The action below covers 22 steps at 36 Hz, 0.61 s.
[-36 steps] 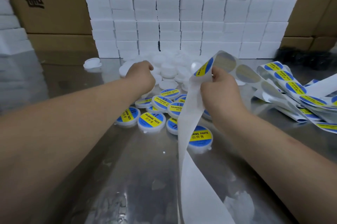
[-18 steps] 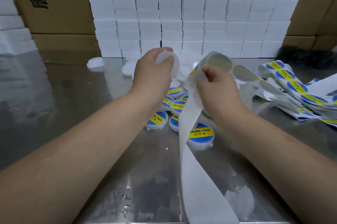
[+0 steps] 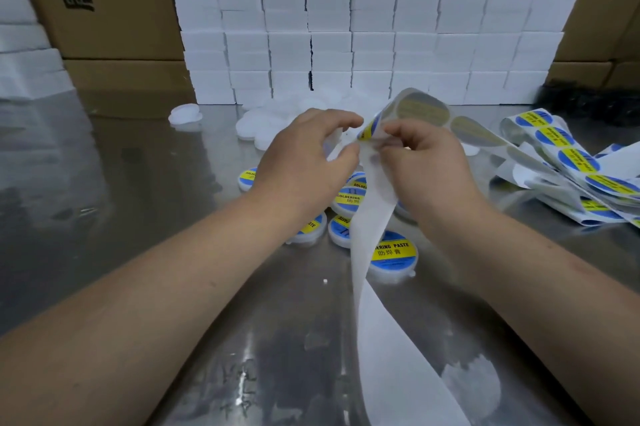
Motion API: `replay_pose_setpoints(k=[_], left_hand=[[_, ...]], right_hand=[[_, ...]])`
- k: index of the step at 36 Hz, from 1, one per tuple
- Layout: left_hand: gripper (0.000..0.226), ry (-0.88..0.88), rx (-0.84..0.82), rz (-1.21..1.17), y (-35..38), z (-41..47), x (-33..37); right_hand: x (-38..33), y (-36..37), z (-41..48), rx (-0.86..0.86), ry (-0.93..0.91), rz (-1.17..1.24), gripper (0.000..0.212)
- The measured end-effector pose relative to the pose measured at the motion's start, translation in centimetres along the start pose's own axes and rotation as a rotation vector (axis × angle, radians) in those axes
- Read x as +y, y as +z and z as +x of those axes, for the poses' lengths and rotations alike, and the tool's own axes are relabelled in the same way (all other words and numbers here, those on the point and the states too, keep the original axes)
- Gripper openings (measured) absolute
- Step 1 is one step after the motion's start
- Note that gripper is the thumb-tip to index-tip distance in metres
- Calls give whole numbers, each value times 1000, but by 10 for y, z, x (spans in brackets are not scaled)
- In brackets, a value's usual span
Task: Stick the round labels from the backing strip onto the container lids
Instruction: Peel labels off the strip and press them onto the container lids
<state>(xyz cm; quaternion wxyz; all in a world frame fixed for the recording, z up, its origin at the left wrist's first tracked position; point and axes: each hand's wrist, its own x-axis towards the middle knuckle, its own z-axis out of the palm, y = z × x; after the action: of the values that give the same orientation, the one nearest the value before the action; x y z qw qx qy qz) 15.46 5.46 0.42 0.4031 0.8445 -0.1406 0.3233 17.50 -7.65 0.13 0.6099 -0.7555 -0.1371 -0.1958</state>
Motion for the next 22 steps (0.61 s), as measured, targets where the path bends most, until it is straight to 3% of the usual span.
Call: replay_pose_setpoints(k=[14,19,22], left_hand=[[13,71,-14,203,1,-1,2],[10,70,-8,168,-1,-1,1],[13,-67,45,82,-2,2,-1]], right_hand=[[-3,1,-4,-105,-44,-15,59],[-2,1,-4,-90,-33,-7,49],[-3,0,-3,-65,-53,-38,37]])
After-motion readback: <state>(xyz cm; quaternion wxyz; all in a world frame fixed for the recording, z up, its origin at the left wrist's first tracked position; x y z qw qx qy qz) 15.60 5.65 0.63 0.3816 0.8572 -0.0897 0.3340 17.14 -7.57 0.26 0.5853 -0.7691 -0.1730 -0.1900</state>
